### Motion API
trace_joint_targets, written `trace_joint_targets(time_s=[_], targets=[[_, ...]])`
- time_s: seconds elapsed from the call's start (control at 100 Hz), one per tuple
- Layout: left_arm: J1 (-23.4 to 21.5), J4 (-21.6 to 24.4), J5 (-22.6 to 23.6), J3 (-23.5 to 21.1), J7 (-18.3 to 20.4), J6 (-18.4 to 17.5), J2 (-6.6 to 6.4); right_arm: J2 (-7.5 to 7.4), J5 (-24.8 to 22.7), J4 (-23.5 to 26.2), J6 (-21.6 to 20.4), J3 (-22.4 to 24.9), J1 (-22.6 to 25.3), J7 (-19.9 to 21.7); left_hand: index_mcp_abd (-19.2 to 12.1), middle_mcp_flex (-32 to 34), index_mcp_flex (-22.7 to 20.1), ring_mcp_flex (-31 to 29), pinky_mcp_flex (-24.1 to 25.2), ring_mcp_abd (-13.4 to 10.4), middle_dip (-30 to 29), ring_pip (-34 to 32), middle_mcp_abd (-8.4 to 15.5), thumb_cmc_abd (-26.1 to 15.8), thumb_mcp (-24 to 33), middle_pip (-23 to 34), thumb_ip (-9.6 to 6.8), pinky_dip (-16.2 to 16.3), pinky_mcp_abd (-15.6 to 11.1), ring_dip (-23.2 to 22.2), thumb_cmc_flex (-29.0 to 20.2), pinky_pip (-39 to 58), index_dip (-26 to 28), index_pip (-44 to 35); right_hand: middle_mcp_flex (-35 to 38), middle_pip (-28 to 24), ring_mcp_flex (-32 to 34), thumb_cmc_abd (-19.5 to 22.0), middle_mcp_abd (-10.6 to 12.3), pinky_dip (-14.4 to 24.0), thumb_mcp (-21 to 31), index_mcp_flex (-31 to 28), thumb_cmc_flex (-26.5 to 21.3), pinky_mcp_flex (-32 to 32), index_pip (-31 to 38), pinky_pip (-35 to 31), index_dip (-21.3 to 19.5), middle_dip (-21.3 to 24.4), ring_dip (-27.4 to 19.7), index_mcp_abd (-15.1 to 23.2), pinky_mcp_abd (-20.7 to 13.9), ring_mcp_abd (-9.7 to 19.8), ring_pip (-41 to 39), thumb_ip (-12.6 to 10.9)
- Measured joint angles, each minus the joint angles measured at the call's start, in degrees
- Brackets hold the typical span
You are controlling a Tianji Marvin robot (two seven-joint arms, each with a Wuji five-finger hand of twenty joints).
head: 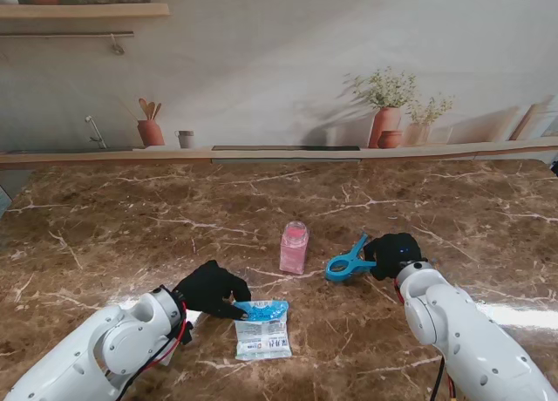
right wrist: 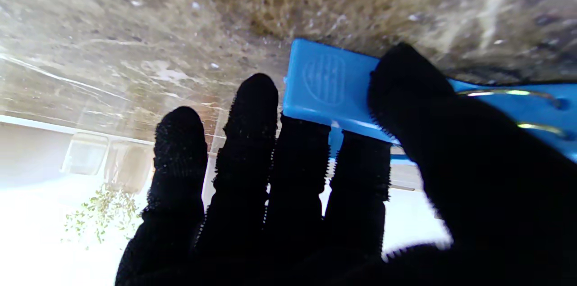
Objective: Fill the seasoning bottle
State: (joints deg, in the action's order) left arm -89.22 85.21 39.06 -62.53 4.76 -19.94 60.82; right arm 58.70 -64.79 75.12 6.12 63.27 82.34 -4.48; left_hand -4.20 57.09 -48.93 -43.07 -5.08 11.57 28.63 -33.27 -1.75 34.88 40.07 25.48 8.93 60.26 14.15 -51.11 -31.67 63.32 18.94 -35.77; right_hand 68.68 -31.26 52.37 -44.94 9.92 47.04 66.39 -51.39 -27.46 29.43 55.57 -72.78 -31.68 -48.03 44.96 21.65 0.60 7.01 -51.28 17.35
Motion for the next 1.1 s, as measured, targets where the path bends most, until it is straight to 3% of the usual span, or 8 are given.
trace_joint_targets(time_s=[0.04, 0.13, 0.41, 0.67, 0.9, 1.03, 1.1], targets=[[-0.2, 0.2, -0.2, -0.4, 0.1, -0.1, 0.0, 0.19, 0.1, 0.3, 0.1, 0.4, 0.5, -0.3, 0.1, -0.8, 0.1, 0.0, 0.2, 0.0, -0.2, 0.5, 0.0, 0.0, 0.1, -0.2, -1.06, -0.4, 0.0, 0.1, 0.0, -0.7, 0.0, 0.7, 0.4, -0.5, 0.8, -0.1, 0.0, 0.0, 0.1, -0.4, 0.0, 0.0, -1.5, -0.7, -1.9, -0.5, 0.9, 0.0, 0.0, 0.0, -0.9, 0.1], [-0.6, 0.7, -1.3, -1.0, 0.5, -0.3, 0.0, 0.57, -0.1, 1.4, 0.4, 1.7, 2.1, -1.0, 0.2, -2.1, 1.5, 0.1, 0.7, 0.0, -0.8, 1.4, 0.0, 0.0, 0.4, -0.8, -1.61, -1.0, 0.0, 0.8, 0.6, -2.2, 0.1, 2.4, 1.0, -1.5, 0.6, -0.3, 0.0, 0.0, 0.1, -1.1, 0.0, 0.0, -2.9, -1.3, -2.7, -1.4, 1.2, -0.1, 0.0, 0.0, -1.5, 0.1], [-2.1, 2.7, -4.4, -3.2, 1.2, -0.7, 0.12, 1.41, -2.1, 10.2, 3.6, 6.3, 8.8, -4.7, 0.8, -6.0, 3.3, 3.7, 2.2, 0.0, -2.2, 4.8, -0.1, -1.7, -6.1, -3.3, -2.07, -1.9, 0.0, 2.8, 2.6, -4.8, 0.8, 7.0, 1.3, -2.8, 0.6, -0.5, -0.1, 0.0, 0.1, -1.6, 0.0, 0.1, -4.1, -1.3, -4.2, -2.8, 1.8, -0.8, 0.0, 0.0, -2.0, 0.1], [-5.4, 7.0, -5.6, -6.8, -1.2, 0.2, 0.87, 2.51, -4.5, 19.3, 5.5, 9.9, 14.9, -10.4, 2.0, -7.1, 3.1, 5.2, 2.8, 0.0, -2.8, 6.2, -0.3, -3.7, -10.2, -4.0, -2.07, -1.9, 0.0, 3.4, 3.7, -5.4, 0.8, 8.3, 1.3, -3.5, 0.6, -0.6, -0.3, 0.0, 0.3, -1.7, 0.0, 0.4, -4.2, -2.0, -4.8, -3.2, 2.6, -1.0, 0.4, -0.2, -2.3, 0.1], [-8.2, 12.7, -8.5, -9.4, -4.5, 2.5, 1.85, 3.01, -8.7, 27.8, 5.9, 13.0, 20.3, -16.2, 5.2, -9.3, 4.0, 5.1, 2.8, 0.0, -3.7, 6.2, -2.2, -7.5, -22.2, -5.7, -2.96, -1.2, -0.2, 3.4, 3.0, -5.4, -0.8, 12.6, 1.3, -3.5, 0.6, -0.7, -0.6, 0.0, 0.3, -2.2, -0.1, 0.4, -4.8, -2.1, -5.3, -3.3, 2.6, -1.5, 0.6, -0.5, -2.5, 0.1], [-8.6, 16.3, -13.3, -9.6, -5.1, 5.6, 2.32, 3.14, -10.5, 31.6, 5.8, 13.6, 22.1, -19.7, 8.1, -11.6, 6.6, 5.1, 2.5, 0.0, -6.5, 6.3, -4.2, -11.8, -36.4, -7.7, -4.72, -0.2, -0.3, 3.5, -0.1, -5.4, -3.0, 16.6, 1.3, -3.5, 0.6, -0.7, -0.7, 0.0, 0.3, -2.2, -0.1, 0.4, -4.8, -2.1, -5.4, -3.3, 2.7, -1.5, 0.7, -0.5, -2.5, 0.1], [-8.6, 18.0, -16.0, -9.6, -5.1, 7.1, 2.59, 3.18, -11.5, 33.1, 5.6, 13.6, 22.6, -21.5, 9.8, -13.6, 7.5, 6.4, 2.1, 0.0, -7.7, 7.7, -5.3, -12.8, -38.6, -8.4, -4.73, -0.2, -0.5, 4.1, -0.8, -5.4, -4.3, 18.6, 1.3, -3.5, 0.6, -0.7, -0.7, 0.0, 0.3, -2.2, -0.1, 0.4, -4.8, -2.1, -5.4, -3.3, 2.7, -1.5, 0.7, -0.5, -2.5, 0.1]])
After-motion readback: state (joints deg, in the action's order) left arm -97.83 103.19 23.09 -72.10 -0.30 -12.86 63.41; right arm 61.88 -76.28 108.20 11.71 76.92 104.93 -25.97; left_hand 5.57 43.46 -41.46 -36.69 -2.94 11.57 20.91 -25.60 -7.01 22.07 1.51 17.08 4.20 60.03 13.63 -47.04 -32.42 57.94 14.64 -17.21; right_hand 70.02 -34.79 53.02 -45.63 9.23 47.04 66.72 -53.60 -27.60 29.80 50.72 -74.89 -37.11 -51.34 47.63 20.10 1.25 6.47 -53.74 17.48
